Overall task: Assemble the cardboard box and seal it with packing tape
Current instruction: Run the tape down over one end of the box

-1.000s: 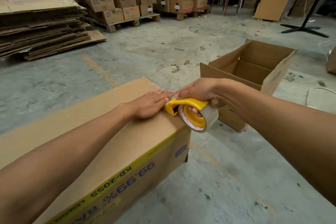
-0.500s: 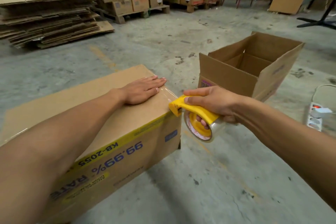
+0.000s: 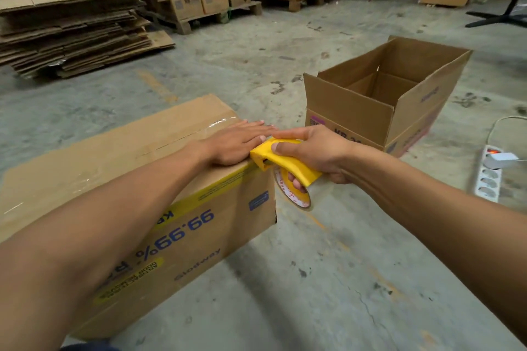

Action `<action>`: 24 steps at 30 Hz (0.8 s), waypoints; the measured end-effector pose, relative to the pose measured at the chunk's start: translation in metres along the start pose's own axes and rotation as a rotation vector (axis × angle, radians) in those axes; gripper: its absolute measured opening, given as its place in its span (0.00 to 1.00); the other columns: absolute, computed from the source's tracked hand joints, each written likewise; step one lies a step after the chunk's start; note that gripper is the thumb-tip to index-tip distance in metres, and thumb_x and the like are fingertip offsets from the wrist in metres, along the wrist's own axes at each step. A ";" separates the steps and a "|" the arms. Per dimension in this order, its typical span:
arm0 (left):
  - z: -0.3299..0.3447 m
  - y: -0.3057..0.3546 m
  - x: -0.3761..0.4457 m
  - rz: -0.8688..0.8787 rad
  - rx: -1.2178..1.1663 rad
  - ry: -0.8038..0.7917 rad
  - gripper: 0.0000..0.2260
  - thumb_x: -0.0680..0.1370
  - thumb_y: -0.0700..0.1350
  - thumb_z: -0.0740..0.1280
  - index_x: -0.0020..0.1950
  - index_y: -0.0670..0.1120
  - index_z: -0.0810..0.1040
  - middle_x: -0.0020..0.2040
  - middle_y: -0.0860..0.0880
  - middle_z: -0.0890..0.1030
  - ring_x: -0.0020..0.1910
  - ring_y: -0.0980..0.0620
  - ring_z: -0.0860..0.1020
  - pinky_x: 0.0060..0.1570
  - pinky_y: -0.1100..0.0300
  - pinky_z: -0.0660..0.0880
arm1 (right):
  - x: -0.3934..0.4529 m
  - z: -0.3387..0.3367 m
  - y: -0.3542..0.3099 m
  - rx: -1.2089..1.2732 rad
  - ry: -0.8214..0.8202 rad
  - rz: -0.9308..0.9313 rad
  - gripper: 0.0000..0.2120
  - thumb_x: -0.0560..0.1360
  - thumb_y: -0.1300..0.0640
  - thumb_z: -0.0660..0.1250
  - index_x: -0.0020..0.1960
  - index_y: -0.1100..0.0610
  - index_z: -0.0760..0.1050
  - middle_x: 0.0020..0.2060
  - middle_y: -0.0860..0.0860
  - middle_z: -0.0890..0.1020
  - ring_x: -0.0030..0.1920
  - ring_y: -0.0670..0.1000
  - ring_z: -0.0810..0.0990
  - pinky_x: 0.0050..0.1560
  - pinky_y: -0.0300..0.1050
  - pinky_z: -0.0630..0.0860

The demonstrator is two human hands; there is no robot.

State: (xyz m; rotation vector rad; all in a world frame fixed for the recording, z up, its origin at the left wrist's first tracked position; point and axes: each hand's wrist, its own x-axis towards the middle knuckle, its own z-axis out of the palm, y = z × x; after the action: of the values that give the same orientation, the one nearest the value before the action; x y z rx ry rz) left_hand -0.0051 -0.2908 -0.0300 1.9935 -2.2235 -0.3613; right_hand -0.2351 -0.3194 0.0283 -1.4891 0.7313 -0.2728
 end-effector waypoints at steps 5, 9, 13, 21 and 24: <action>0.001 0.002 0.000 -0.028 0.053 0.023 0.21 0.85 0.52 0.46 0.78 0.54 0.58 0.78 0.57 0.59 0.78 0.59 0.52 0.76 0.56 0.46 | -0.021 -0.017 0.007 -0.012 -0.035 0.085 0.21 0.77 0.59 0.68 0.70 0.55 0.72 0.25 0.59 0.78 0.20 0.53 0.75 0.22 0.42 0.76; 0.002 0.007 0.000 -0.033 0.070 0.023 0.21 0.85 0.51 0.46 0.79 0.53 0.57 0.78 0.57 0.59 0.78 0.59 0.51 0.76 0.57 0.46 | -0.026 -0.015 0.015 -0.010 -0.016 0.099 0.22 0.77 0.60 0.69 0.70 0.55 0.72 0.25 0.58 0.79 0.20 0.53 0.75 0.21 0.43 0.76; 0.003 0.010 0.001 -0.042 0.071 0.027 0.21 0.85 0.51 0.47 0.79 0.53 0.57 0.78 0.57 0.58 0.78 0.59 0.50 0.76 0.56 0.45 | -0.006 0.001 0.023 -0.014 0.034 0.081 0.19 0.77 0.62 0.68 0.67 0.59 0.73 0.23 0.59 0.79 0.18 0.53 0.75 0.19 0.43 0.75; 0.003 0.013 0.001 -0.062 0.133 0.018 0.29 0.79 0.62 0.46 0.79 0.52 0.56 0.79 0.56 0.56 0.78 0.57 0.49 0.77 0.52 0.45 | 0.005 -0.003 0.009 0.030 -0.036 0.352 0.14 0.81 0.49 0.62 0.63 0.53 0.76 0.22 0.55 0.76 0.20 0.49 0.73 0.26 0.40 0.77; 0.002 0.016 -0.001 -0.073 0.126 0.033 0.30 0.79 0.62 0.46 0.79 0.51 0.57 0.79 0.55 0.57 0.78 0.56 0.49 0.77 0.52 0.45 | 0.006 -0.003 0.008 -0.030 -0.035 0.338 0.14 0.81 0.49 0.62 0.63 0.55 0.76 0.23 0.55 0.76 0.20 0.48 0.74 0.27 0.41 0.77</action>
State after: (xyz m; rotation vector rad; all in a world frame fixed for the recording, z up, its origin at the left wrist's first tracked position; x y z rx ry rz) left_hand -0.0206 -0.2879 -0.0274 2.1315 -2.2088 -0.1993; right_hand -0.2346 -0.3243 0.0193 -1.3686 0.9462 0.0213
